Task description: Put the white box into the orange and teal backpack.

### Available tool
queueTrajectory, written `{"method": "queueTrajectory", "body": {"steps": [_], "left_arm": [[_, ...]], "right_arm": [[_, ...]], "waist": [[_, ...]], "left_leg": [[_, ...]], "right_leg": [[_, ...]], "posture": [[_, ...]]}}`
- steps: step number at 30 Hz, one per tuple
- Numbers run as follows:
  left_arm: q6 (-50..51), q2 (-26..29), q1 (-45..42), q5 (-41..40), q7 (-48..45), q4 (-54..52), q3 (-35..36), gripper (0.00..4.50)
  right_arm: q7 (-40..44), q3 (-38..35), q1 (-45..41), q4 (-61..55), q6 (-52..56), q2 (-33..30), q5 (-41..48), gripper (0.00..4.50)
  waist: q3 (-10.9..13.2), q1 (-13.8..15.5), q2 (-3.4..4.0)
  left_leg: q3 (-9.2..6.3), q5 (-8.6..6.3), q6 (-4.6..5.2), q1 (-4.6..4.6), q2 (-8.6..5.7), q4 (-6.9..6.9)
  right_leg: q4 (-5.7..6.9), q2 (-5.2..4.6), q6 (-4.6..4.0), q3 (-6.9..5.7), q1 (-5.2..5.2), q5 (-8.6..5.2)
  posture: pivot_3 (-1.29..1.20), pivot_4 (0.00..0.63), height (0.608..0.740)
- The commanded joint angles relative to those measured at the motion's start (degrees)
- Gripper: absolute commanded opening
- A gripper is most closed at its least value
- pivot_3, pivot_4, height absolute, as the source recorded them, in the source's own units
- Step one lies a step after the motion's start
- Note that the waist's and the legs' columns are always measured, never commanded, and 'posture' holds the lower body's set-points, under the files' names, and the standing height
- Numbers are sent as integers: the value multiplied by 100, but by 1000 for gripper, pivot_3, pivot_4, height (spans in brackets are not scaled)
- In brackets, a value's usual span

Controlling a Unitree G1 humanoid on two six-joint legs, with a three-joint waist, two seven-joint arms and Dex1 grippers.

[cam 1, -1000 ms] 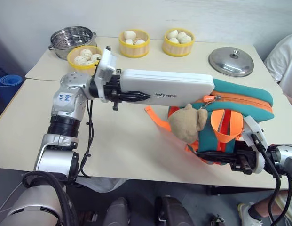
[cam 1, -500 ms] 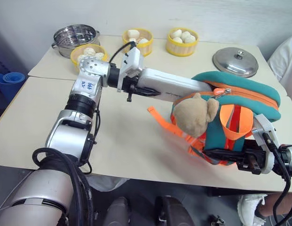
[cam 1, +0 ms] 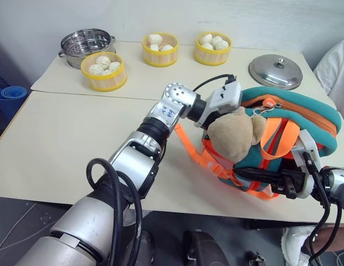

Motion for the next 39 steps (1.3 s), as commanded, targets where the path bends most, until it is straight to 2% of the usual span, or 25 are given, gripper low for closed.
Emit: {"method": "queueTrajectory", "body": {"steps": [1,7,8,12,14,17,19,22,25,28,32,35,39], "left_arm": [[178,-64,83,-89,-244,-271,61,2753],[-88,907,324,-546,-724,-616,652,4406],[-163,1097,381,-553,-841,-630,685,4483],[23,2027,832,-972,-1808,-1269,291,4483],[49,2247,933,-1088,-1840,-1466,84,4483],[334,2543,1366,-1568,-1840,-2407,-1,4483],[437,2499,1727,-1810,-1716,-3208,186,4483],[1400,2496,2317,-2359,-1303,-4697,213,4483],[1925,2392,2697,-2649,-862,-5621,251,4483],[2442,2228,2836,-2987,-476,-6174,372,4483],[2505,2016,3022,-2879,-201,-6439,154,4483],[2131,1769,3100,-2474,192,-6347,15,3973],[1813,1708,3278,-2208,378,-6309,-41,2745]], "right_arm": [[-110,-21,44,-187,-166,113,-65,0],[-286,-188,284,-186,-299,280,-138,0],[-297,-174,327,-188,-350,315,-168,0],[-305,-29,312,-130,-497,451,-287,0],[-289,-2,285,-108,-514,469,-306,0],[-210,161,159,-3,-598,455,-461,0],[-195,249,76,59,-613,462,-523,0],[-199,372,-3,86,-608,461,-563,0],[-191,430,-48,83,-566,446,-557,0],[-155,436,-86,108,-536,395,-542,0],[-90,443,-160,185,-521,349,-565,0],[-86,449,-215,198,-496,349,-560,0],[-235,414,-321,39,-406,423,-403,0]], "waist": [[0,-2,1],[-1,-120,2],[-1,-131,2],[-1,-185,4],[-1,-188,4],[-1,-121,3],[-2,-98,4],[-2,-87,4],[-3,-95,6],[-3,-98,6],[-7,-102,14],[-8,-81,14],[-8,-90,14]], "left_leg": [[0,0,0,1,-1,2],[5,4,-9,0,-3,3],[5,8,-16,0,-3,3],[6,16,-30,6,-1,3],[2,17,-31,5,-1,4],[1,15,-27,0,-4,11],[5,13,-25,-1,-4,14],[4,14,-30,0,-3,14],[7,14,-30,5,-2,16],[8,15,-28,11,-2,17],[11,17,-29,15,-2,17],[11,18,-32,16,-2,17],[14,18,-31,17,-3,17]], "right_leg": [[3,-2,0,1,0,0],[31,1,-4,26,-25,-2],[43,5,-7,33,-35,-3],[67,10,-18,35,-43,-10],[71,8,-19,35,-43,-10],[69,2,-18,34,-42,-10],[68,-1,-18,39,-42,-10],[72,-2,-18,41,-42,-10],[78,1,-18,46,-40,-10],[82,6,-18,50,-37,-10],[83,10,-18,55,-36,-10],[82,11,-18,55,-35,-10],[80,11,-17,59,-35,-9]], "posture": [[0,150,740],[0,150,740],[0,150,740],[0,150,740],[0,150,740],[0,150,740],[0,150,740],[0,150,740],[0,150,740],[0,150,740],[0,150,740],[0,150,740],[0,150,740]]}}
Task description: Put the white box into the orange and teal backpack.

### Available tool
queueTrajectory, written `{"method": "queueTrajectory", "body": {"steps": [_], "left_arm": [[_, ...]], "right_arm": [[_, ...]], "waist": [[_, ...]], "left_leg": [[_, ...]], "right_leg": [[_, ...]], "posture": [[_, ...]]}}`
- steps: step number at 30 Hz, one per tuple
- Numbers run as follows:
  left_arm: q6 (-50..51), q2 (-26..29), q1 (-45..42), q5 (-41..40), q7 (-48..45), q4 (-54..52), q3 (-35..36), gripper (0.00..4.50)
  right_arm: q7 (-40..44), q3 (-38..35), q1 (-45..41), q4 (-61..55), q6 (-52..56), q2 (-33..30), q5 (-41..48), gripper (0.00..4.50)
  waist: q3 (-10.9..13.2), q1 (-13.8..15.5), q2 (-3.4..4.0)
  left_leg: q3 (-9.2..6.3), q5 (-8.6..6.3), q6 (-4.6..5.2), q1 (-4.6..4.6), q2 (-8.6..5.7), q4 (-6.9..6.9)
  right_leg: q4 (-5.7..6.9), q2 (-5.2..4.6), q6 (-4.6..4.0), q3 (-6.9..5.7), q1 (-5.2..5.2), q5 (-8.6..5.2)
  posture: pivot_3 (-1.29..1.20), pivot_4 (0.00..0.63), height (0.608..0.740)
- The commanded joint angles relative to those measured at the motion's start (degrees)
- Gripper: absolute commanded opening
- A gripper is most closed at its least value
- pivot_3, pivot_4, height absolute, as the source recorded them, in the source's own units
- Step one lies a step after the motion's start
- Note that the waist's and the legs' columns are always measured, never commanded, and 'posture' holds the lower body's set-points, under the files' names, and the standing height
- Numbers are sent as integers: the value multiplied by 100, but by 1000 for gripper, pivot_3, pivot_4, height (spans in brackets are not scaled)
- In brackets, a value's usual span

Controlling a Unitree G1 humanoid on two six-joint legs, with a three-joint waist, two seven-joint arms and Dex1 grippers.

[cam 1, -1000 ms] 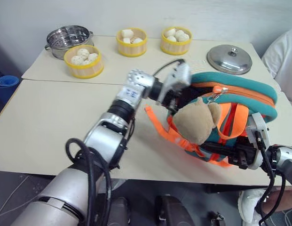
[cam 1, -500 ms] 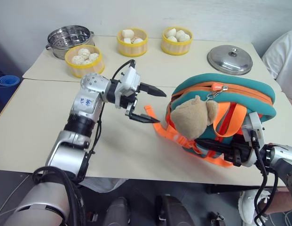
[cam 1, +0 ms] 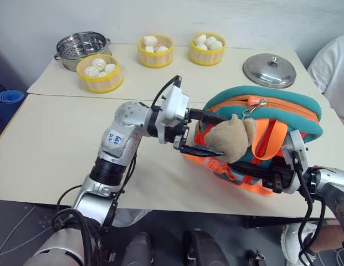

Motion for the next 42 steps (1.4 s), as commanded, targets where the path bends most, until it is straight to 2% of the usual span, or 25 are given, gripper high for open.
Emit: {"method": "queueTrajectory", "body": {"steps": [1,3,8,12,16,20,27,31,36,42], "left_arm": [[-72,15,129,104,176,-79,-26,2445],[-1,101,141,21,225,-75,100,1824],[-60,547,-654,-152,286,695,799,518],[-218,920,-1338,3,271,1809,1091,518],[-1154,1336,-1960,1250,690,3852,590,518],[-1949,1240,-1781,1983,681,4948,85,518],[-2626,673,-1214,2133,488,5685,64,518],[-2860,550,-785,2312,433,5490,-68,518],[-2101,823,-156,1841,78,4330,249,1914],[-1136,1599,1012,1459,98,2570,655,3805]], "right_arm": [[-122,-25,-130,-263,120,7,220,0],[-230,-89,-159,-315,162,59,329,0],[-646,-368,76,-359,241,332,692,0],[-723,-562,334,-395,176,387,720,0],[-958,-757,535,-515,91,541,848,0],[-1114,-793,748,-691,-10,651,857,0],[-1385,-940,1037,-835,-216,849,821,0],[-1547,-908,1040,-527,-738,1026,162,0],[-1172,-719,887,272,-1822,933,-1052,0],[-307,-613,590,977,-2527,409,-1663,1924]], "waist": [[0,-5,0],[0,-4,0],[0,-2,0],[0,14,0],[0,4,0],[0,0,0],[-1,16,-2],[-1,5,-2],[-5,2,0],[-5,-44,1]], "left_leg": [[0,0,0,1,1,-1],[-2,0,-1,2,2,-2],[-3,1,-2,1,2,-2],[0,1,-2,-2,-1,-2],[3,-3,5,0,-4,-2],[5,-4,6,-1,-1,-5],[6,-5,7,-11,-1,-1],[8,-6,8,-7,0,-2],[10,-7,9,1,-3,-1],[15,-7,6,1,3,-4]], "right_leg": [[1,2,0,3,0,0],[2,4,0,4,-1,0],[3,5,0,3,-2,0],[-4,2,1,2,-1,0],[-8,3,2,-1,-1,1],[-9,5,2,0,-3,1],[-4,-1,2,-1,-12,1],[-3,0,2,0,-11,1],[0,-2,2,1,-4,1],[5,2,1,6,-12,1]], "posture": [[0,150,740],[0,150,740],[0,150,740],[0,150,740],[0,150,740],[0,150,740],[0,150,740],[0,150,740],[0,150,740],[0,150,740]]}}
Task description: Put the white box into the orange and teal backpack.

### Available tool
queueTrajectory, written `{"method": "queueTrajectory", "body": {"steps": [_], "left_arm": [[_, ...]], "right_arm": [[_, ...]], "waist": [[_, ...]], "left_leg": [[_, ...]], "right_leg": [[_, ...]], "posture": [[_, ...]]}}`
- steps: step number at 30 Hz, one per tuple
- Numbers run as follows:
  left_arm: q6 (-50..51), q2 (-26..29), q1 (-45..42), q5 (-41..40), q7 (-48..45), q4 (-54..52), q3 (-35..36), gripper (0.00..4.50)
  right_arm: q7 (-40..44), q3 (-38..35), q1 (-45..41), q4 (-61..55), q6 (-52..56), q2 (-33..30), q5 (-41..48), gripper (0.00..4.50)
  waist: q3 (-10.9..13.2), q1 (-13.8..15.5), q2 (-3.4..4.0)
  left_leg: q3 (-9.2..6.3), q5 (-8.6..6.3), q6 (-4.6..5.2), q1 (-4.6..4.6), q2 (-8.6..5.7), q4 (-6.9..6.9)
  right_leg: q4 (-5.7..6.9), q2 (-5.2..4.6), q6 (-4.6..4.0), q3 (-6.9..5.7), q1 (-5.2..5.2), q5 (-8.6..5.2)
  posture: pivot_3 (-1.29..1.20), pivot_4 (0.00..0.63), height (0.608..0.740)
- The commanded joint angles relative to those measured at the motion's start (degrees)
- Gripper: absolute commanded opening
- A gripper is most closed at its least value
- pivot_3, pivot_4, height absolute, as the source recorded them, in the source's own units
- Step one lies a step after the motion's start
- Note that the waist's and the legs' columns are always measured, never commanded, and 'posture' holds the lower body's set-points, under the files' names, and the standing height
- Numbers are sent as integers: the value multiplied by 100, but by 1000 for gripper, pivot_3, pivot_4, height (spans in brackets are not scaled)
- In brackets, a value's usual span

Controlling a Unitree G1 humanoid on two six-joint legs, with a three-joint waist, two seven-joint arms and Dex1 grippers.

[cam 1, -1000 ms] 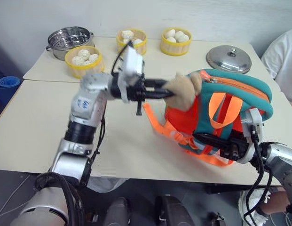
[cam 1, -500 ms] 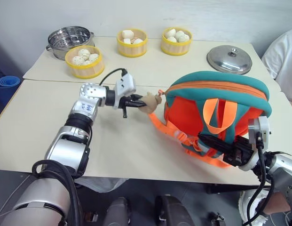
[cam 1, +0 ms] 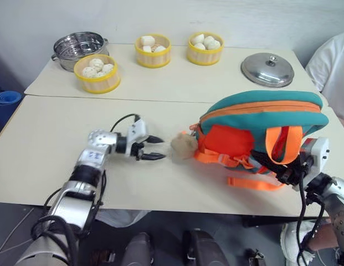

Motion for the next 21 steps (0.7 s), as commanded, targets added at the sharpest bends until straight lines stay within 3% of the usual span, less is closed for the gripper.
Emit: {"method": "queueTrajectory", "body": {"steps": [1,3,5,8,13,21], "left_arm": [[442,377,447,-384,-27,-1091,368,4093],[664,619,834,-683,-127,-1630,623,4500],[913,938,1290,-969,-268,-2171,872,4500],[842,1342,1974,-1064,-243,-2723,1181,4500],[541,1969,3076,-867,-2,-3437,1573,4500],[222,1977,3905,-880,531,-3743,2052,4500]], "right_arm": [[506,-144,-21,91,-100,-397,-37,2235],[772,-369,183,-147,575,-762,490,2925],[1047,-807,561,-445,1261,-1186,1022,3618],[1469,-1371,1202,-388,1055,-1431,681,4479],[1909,-1841,1484,665,-1411,-1038,-654,4479],[2414,-1157,1181,1740,-3067,-981,-1320,4479]], "waist": [[0,13,0],[0,54,1],[0,72,2],[-1,66,2],[-1,40,1],[0,-32,6]], "left_leg": [[-1,0,0,1,-1,0],[-3,0,1,0,-1,1],[-9,-2,2,-1,-2,1],[-16,-7,3,0,-1,-4],[-15,-16,14,19,-3,-9],[-2,-23,5,109,-2,-67]], "right_leg": [[2,-2,0,0,1,0],[2,-7,0,-1,2,0],[0,-14,0,-5,4,0],[-9,-18,-1,-10,12,-1],[-32,-20,-2,-12,41,-1],[-51,-24,-17,-6,105,-9]], "posture": [[0,150,740],[0,150,740],[0,150,740],[0,150,740],[0,150,740],[0,150,740]]}}
